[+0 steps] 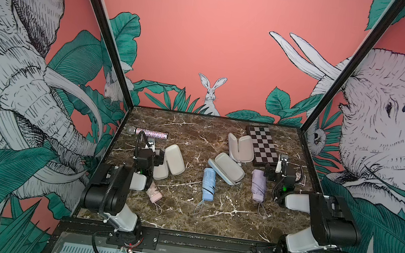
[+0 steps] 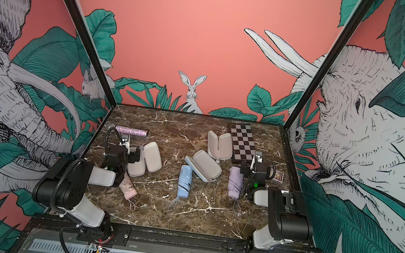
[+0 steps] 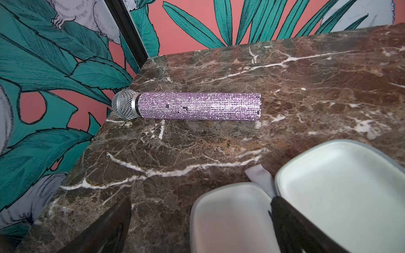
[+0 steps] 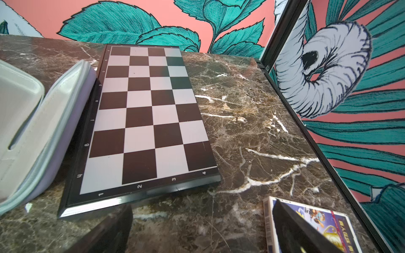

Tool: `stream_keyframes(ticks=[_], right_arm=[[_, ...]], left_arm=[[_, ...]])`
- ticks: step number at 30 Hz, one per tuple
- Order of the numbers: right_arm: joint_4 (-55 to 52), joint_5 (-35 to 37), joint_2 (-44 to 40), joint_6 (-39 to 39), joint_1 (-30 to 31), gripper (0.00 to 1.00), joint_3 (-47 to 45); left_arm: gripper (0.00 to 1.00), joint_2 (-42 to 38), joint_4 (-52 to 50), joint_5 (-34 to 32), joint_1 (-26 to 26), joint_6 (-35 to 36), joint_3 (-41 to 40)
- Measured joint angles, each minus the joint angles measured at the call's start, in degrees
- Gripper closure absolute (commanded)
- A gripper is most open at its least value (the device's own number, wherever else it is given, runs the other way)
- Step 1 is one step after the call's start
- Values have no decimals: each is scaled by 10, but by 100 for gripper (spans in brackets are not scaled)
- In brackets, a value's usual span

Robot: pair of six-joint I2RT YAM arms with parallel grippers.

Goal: Put umbrellas into zippered umbrella sleeves
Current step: Move the umbrella to the center of the board.

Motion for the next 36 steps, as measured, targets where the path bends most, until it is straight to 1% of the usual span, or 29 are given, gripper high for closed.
stream_keyframes(ticks=[30, 33, 34, 36], right_arm=[[0, -1, 0, 0, 0, 1, 0], [-1, -9, 0, -1, -3, 1, 0], [-8, -14, -3, -6, 0, 1, 0], [-66, -1, -35, -29, 21, 1, 9]], left_arm=[[0, 0, 0, 0, 0, 0, 0], [0, 0, 0, 1, 0, 0, 0], [0, 0, 1, 5, 0, 3, 0], [0, -14, -21, -3, -13, 17, 2]])
